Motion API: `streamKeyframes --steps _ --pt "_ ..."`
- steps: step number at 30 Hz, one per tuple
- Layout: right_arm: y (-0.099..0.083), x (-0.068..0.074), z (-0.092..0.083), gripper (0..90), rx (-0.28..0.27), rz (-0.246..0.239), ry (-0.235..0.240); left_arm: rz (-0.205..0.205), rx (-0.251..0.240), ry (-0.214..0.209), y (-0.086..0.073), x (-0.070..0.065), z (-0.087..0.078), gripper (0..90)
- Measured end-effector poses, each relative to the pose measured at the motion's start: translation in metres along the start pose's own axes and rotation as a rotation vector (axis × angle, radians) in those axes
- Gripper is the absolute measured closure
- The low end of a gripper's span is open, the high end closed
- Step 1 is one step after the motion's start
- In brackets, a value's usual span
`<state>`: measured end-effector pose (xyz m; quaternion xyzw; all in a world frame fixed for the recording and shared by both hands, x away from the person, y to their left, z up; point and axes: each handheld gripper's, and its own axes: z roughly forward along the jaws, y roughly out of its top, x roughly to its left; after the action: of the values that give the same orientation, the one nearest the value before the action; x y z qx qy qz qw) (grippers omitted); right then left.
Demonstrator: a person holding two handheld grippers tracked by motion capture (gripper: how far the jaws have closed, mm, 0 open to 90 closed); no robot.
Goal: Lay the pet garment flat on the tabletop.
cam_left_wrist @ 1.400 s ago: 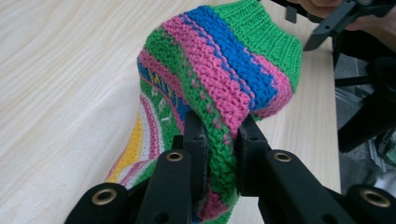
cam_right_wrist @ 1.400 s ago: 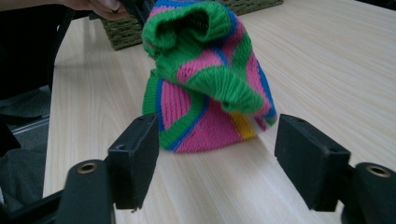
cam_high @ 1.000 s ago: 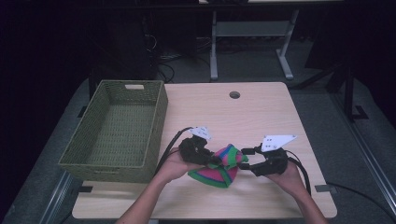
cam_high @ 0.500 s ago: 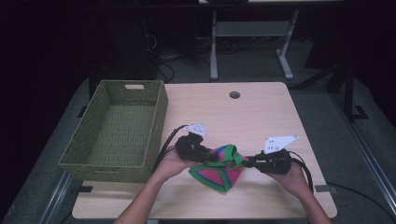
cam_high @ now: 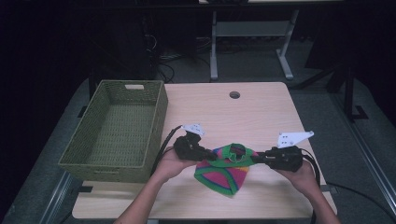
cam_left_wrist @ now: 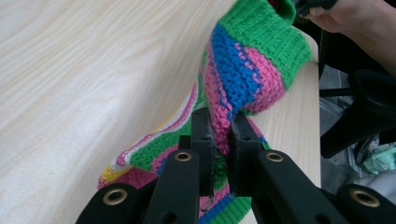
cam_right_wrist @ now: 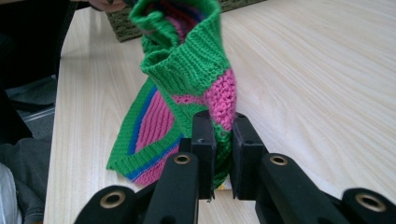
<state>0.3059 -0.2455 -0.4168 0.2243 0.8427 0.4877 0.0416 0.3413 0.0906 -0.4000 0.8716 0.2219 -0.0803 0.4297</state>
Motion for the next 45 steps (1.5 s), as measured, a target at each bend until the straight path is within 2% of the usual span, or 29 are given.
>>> streamKeyframes --steps 5,9,10,11,12,14,17,21,22,23,25,27,29,31,33,35,36,37,38,39,40,41,42,44,45 --pt "0.003 0.001 -0.007 82.0 0.008 0.000 -0.005 -0.018 0.005 -0.023 -0.002 -0.005 -0.002 82.6" --pt "0.010 0.004 -0.010 82.0 0.025 -0.020 0.004 -0.042 0.007 -0.055 -0.005 -0.011 -0.006 82.7" --pt "0.016 0.007 -0.013 82.0 0.043 -0.033 0.015 -0.060 -0.003 -0.075 -0.007 -0.015 -0.009 82.7" --pt "0.019 0.009 -0.015 82.0 0.051 -0.043 0.013 -0.060 -0.003 -0.075 -0.007 -0.015 -0.009 82.7" --pt "0.021 0.010 -0.016 82.1 0.056 -0.051 0.018 -0.070 -0.002 -0.102 -0.010 -0.019 -0.011 82.7" --pt "0.027 0.012 -0.020 82.1 0.067 -0.066 0.027 -0.079 -0.006 -0.121 -0.012 -0.025 -0.013 82.6" --pt "0.034 0.013 -0.021 82.1 0.090 -0.077 0.029 -0.066 -0.008 -0.120 -0.013 -0.031 -0.013 81.4" --pt "0.034 0.009 -0.013 82.1 0.118 -0.070 0.029 -0.073 -0.014 -0.093 -0.014 -0.026 -0.011 74.9" --pt "0.031 0.002 -0.005 82.1 0.136 -0.048 0.034 -0.084 -0.026 -0.083 -0.015 -0.022 -0.010 73.4" --pt "0.031 0.002 -0.005 82.1 0.136 -0.048 0.034 -0.093 -0.033 -0.080 -0.016 -0.019 -0.009 73.4" --pt "0.026 -0.006 0.003 82.1 0.138 -0.018 0.043 -0.129 -0.054 -0.067 -0.019 -0.006 -0.006 73.5" --pt "0.024 -0.008 0.005 82.1 0.142 -0.007 0.045 -0.136 -0.063 -0.075 -0.020 -0.003 -0.005 73.4" --pt "0.021 -0.010 0.009 82.2 0.140 0.005 0.054 -0.139 -0.082 -0.083 -0.021 0.000 -0.003 68.6" --pt "0.020 -0.011 0.011 82.2 0.144 0.012 0.051 -0.120 -0.089 -0.090 -0.020 0.000 -0.003 62.7" --pt "0.020 -0.013 0.011 82.2 0.144 0.019 0.049 -0.073 -0.078 -0.059 -0.018 -0.004 -0.001 53.0" --pt "0.020 -0.013 0.012 82.2 0.143 0.024 0.049 -0.066 -0.074 -0.055 -0.018 -0.005 -0.001 50.1" --pt "0.020 -0.013 0.012 82.2 0.143 0.024 0.051 -0.047 -0.067 -0.018 -0.016 -0.007 0.002 48.2" --pt "0.020 -0.013 0.012 82.2 0.143 0.024 0.051 -0.047 -0.067 -0.018 -0.016 -0.007 0.002 46.7" --pt "0.020 -0.013 0.014 82.2 0.146 0.022 0.059 -0.034 -0.051 0.024 -0.013 -0.008 0.007 46.7" --pt "0.020 -0.013 0.014 82.2 0.146 0.022 0.059 -0.034 -0.051 0.024 -0.013 -0.008 0.007 46.8" --pt "0.020 -0.012 0.015 82.2 0.146 0.020 0.063 -0.024 -0.043 0.043 -0.011 -0.008 0.010 46.8" --pt "0.021 -0.012 0.016 82.2 0.147 0.018 0.067 -0.007 -0.030 0.056 -0.009 -0.009 0.012 48.5" --pt "0.020 -0.012 0.019 82.0 0.151 0.016 0.068 0.021 -0.014 0.070 -0.006 -0.011 0.017 62.7" --pt "0.020 -0.013 0.021 81.3 0.158 0.019 0.066 0.021 -0.008 0.075 -0.005 -0.012 0.018 76.7" --pt "0.019 -0.013 0.021 80.4 0.161 0.022 0.060 0.029 -0.007 0.073 -0.003 -0.012 0.019 80.1"
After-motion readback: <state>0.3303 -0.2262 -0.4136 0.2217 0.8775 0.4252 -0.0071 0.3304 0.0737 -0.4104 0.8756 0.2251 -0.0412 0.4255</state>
